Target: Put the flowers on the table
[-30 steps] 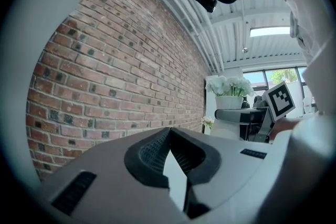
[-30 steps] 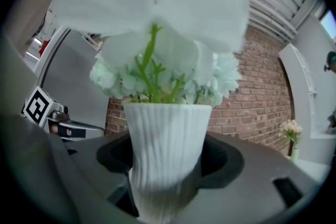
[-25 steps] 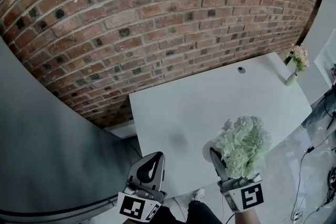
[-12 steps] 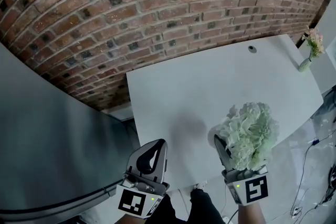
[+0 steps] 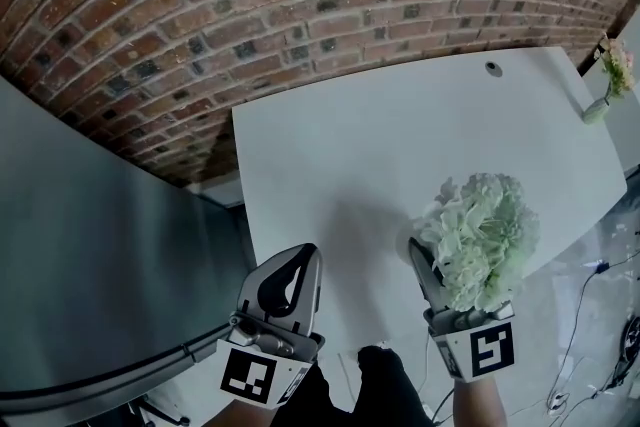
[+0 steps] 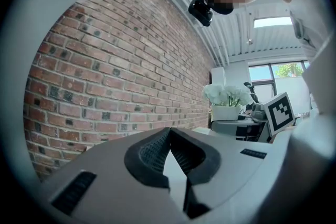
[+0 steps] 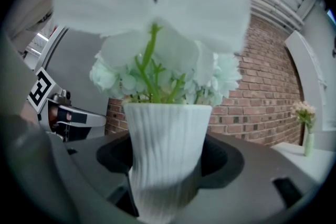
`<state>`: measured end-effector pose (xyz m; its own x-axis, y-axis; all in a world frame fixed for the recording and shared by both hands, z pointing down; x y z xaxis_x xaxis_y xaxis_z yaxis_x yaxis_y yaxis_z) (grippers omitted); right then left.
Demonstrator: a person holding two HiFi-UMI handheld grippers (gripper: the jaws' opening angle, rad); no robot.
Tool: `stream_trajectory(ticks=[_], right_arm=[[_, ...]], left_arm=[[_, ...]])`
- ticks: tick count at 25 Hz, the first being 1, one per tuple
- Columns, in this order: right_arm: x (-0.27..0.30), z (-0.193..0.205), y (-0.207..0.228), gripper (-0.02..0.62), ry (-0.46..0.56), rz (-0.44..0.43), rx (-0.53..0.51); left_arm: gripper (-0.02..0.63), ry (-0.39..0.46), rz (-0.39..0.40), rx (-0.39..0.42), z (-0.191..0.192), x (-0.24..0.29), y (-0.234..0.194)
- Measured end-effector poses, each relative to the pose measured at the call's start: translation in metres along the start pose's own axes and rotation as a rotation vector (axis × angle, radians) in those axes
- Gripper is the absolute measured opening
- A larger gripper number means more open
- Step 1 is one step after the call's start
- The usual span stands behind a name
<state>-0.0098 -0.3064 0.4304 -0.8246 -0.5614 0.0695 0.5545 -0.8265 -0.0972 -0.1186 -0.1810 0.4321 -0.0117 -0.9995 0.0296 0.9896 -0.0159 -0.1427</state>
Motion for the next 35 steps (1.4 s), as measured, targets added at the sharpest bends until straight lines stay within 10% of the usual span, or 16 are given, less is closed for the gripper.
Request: stream_trajectory(ticks=[35], right_arm=[[0.03,0.041,-0.008,0.354,0.001,-0.076,0.046]], left_arm=[[0.006,-0.013,-0.082,-0.011,0.028,0.008,-0.017]])
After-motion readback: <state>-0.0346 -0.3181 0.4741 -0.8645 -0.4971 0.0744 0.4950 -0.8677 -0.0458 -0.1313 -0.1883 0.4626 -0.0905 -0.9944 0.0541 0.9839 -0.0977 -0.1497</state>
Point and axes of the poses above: the fingertips, and each gripper's own axes: x forward along the fingers, y to its right, z out of its underside, the point moved 1 cm from there along -x, backward along the fingers, and after that the axes turned 13 degrees about z, right-handed, at the moved point
